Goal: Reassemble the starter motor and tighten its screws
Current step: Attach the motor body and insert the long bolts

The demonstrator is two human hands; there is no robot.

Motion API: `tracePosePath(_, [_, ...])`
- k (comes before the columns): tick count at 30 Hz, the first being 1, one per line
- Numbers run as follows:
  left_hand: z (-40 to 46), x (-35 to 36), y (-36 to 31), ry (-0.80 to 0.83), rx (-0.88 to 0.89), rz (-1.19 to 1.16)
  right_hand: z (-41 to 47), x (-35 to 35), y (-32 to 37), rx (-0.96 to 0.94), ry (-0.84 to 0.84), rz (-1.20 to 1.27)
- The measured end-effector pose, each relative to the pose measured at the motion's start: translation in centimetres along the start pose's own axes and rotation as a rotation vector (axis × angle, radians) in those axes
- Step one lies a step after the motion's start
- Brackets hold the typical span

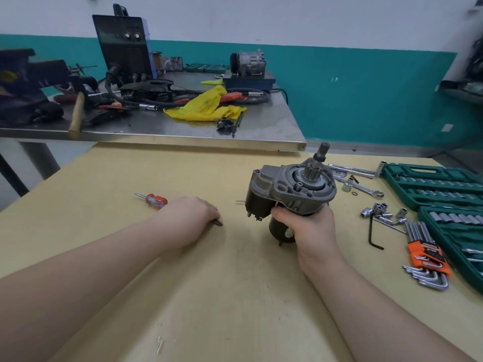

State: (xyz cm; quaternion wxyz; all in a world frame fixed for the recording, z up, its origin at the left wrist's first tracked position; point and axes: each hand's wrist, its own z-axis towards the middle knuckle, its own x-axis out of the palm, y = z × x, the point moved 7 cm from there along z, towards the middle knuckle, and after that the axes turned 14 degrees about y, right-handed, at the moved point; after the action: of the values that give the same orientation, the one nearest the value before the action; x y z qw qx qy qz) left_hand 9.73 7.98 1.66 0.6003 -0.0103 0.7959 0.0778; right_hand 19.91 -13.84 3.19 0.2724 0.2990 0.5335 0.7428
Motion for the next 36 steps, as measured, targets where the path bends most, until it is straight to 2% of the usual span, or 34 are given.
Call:
tracePosePath(5, [-1.1,0.6,0.8,-0.034,-0.064,-0.051,-0.3,0.9,0.4,-0.032,0.064,-0.052])
tracePosePath(8, [-2.1,0.8,0.7,-0.069,-0.084,-0.066,-0.3,0.9,0.2,-0.018,0.045,-0.035])
tracePosePath(16, [-3.7,0.8,-1.9,-0.121,-0.041,-0.159,-0.1,0.5,-0.3,-0.007,-0.011,-0.105])
tracePosePath(29, [-4.8,0.6,-1.6,-0.271,-0.043,-0.457,0.9,0.4,-0.7,-0.039,0.038,-0.115])
tracePosePath(36, [-5.5,0.9,-3.2,-0.316,0.045,-0.514,1.3,0.3,-1.3,-0.017,0.048,-0.123])
